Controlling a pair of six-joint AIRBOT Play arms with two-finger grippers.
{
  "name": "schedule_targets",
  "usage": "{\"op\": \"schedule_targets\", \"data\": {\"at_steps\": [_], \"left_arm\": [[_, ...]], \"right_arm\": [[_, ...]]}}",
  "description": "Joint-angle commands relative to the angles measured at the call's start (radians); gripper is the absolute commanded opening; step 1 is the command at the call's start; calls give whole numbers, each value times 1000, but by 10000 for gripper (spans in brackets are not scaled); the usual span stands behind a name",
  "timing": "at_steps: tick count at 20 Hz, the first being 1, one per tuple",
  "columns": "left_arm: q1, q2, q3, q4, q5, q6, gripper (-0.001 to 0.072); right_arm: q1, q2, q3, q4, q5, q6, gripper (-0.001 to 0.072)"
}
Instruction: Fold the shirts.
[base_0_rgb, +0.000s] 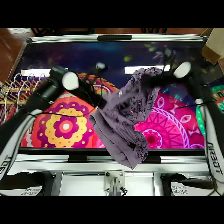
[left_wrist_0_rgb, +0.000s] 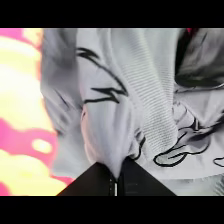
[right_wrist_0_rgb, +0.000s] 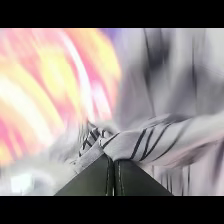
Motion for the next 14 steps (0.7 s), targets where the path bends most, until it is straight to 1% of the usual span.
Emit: {"op": "schedule_targets", "data": {"at_steps": [1,3,4,5,6,7,9,11,14], "left_arm": [[0,87,227,10,-24,-14,67],[-27,142,364,-100,23,-14,68],[-55,170,404,-162,81,-14,67],[-93,199,408,-219,154,-9,67],[-138,215,406,-242,195,3,67],[-187,217,404,-239,197,6,67],[-254,210,349,-239,172,6,67],[-285,200,245,-239,130,6,68],[-280,193,49,-236,83,17,68]], "right_arm": [[6,96,217,-9,-312,-52,89],[38,115,352,40,-579,-52,89],[67,115,410,41,-682,-52,89],[98,115,449,55,-733,-48,89],[135,115,487,78,-722,-45,89],[174,115,508,82,-689,-45,89],[237,115,531,78,-569,-46,89],[260,116,533,76,-398,-45,89],[229,121,533,16,-77,-45,90]]}}
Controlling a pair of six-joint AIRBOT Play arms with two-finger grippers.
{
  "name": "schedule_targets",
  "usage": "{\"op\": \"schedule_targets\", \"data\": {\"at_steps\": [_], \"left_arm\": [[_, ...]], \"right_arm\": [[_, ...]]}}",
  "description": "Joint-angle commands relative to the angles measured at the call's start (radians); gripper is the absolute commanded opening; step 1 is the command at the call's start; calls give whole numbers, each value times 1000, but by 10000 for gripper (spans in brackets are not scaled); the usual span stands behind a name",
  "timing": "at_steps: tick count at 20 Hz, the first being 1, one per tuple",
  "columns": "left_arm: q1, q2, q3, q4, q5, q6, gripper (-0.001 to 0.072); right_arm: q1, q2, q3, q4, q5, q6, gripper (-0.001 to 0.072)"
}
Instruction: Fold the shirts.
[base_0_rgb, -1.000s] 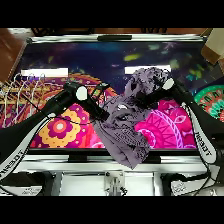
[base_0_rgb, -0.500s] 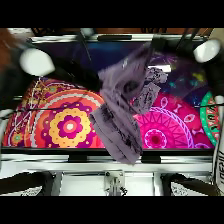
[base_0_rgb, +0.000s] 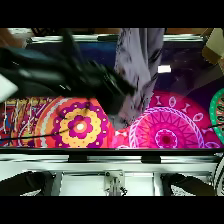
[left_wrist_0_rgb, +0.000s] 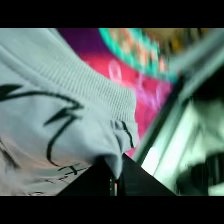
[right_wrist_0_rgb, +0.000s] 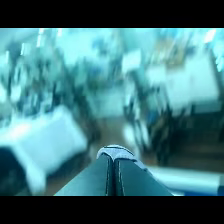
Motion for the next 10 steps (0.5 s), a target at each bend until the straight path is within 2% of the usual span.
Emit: {"op": "schedule_targets", "data": {"at_steps": [1,5,6,7,8,9,10], "left_arm": [[-23,-2,-210,-12,-41,42,68],[-23,-4,-391,-14,-37,63,74],[-23,-6,-399,-16,-41,63,159],[-23,-3,-394,-16,-43,63,370],[-18,2,-381,-16,-50,75,542],[-6,9,-353,-8,-70,78,657],[17,18,-317,13,-102,78,667]], "right_arm": [[-17,9,16,-58,360,0,90],[-61,16,15,-115,635,0,90],[-59,14,15,-124,686,0,91],[-59,9,15,-114,726,0,90],[-59,5,15,-101,756,0,91],[-59,0,15,-96,787,0,90],[-59,-5,13,-93,821,-1,91]]}}
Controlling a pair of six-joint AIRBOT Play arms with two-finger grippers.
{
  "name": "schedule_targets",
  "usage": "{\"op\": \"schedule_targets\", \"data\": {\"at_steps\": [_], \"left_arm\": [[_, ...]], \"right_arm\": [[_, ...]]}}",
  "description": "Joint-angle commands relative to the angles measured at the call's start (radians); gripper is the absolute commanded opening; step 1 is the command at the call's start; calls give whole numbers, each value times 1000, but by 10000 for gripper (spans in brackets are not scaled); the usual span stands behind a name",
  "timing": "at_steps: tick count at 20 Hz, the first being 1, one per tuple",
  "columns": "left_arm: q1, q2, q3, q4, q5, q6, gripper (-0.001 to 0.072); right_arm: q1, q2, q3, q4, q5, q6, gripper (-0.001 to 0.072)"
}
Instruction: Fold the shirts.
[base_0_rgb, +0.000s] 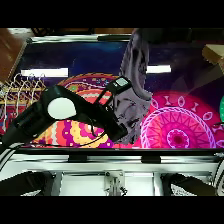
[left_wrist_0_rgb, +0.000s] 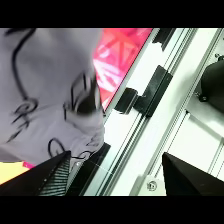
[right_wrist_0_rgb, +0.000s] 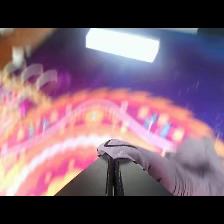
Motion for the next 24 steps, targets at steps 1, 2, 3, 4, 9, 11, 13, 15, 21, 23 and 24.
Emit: {"op": "schedule_targets", "data": {"at_steps": [1,2,3,4,9,11,13,15,21,23,24], "left_arm": [[61,26,67,75,-89,23,667],[100,38,100,134,-124,53,666],[151,52,124,199,-137,68,666],[206,61,134,235,-125,69,666],[450,8,128,216,-93,90,666],[499,-42,123,195,-95,76,665],[521,-99,111,194,-102,32,665],[521,-154,108,189,-115,6,665],[520,-260,108,-41,-83,11,665],[520,-279,108,-87,-113,51,665],[522,-279,108,-75,-151,84,664]], "right_arm": [[-4,-12,-1,3,192,0,91],[-4,-15,-1,4,221,0,91],[-4,-18,-1,9,245,0,91],[-4,-23,-2,24,263,0,91],[103,-109,-3,30,323,12,91],[181,-171,-3,-49,318,23,131],[233,-215,-3,-63,348,25,619],[261,-206,-3,-164,380,39,619],[187,-87,-9,-529,602,63,619],[122,-74,-35,-520,582,83,619],[94,-74,-64,-518,583,88,619]]}}
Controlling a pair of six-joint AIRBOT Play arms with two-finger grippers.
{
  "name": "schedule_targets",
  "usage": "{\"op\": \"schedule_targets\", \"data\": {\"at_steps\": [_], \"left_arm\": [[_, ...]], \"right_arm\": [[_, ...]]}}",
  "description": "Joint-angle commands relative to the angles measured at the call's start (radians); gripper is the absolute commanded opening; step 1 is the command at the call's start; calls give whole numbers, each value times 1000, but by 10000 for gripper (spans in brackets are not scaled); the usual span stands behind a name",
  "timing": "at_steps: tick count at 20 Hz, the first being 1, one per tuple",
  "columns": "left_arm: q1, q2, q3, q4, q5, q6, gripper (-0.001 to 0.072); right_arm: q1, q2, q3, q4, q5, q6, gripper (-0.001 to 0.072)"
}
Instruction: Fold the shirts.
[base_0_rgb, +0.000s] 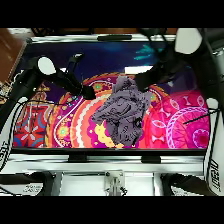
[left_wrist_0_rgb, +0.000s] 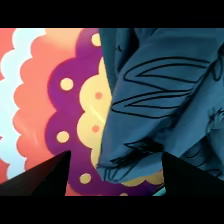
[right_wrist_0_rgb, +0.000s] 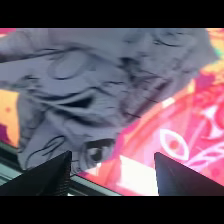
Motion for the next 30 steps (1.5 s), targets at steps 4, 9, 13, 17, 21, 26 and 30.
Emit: {"op": "schedule_targets", "data": {"at_steps": [4,9,13,17,21,26,30], "left_arm": [[77,29,-10,8,-209,61,666],[153,163,-334,-5,-112,73,667],[124,141,-524,-201,96,166,665],[79,84,-527,-282,244,211,665],[42,39,-528,-312,278,249,664],[10,12,-528,-352,341,278,506],[16,13,-514,-356,379,296,147]], "right_arm": [[-106,22,-269,18,31,23,619],[-105,72,-580,108,-177,15,619],[-105,73,-631,116,-257,-3,619],[-105,72,-631,130,-276,-32,619],[-105,72,-631,150,-317,-72,619],[-103,33,-631,204,-351,-90,619],[-37,-30,-631,191,-433,-171,619]]}}
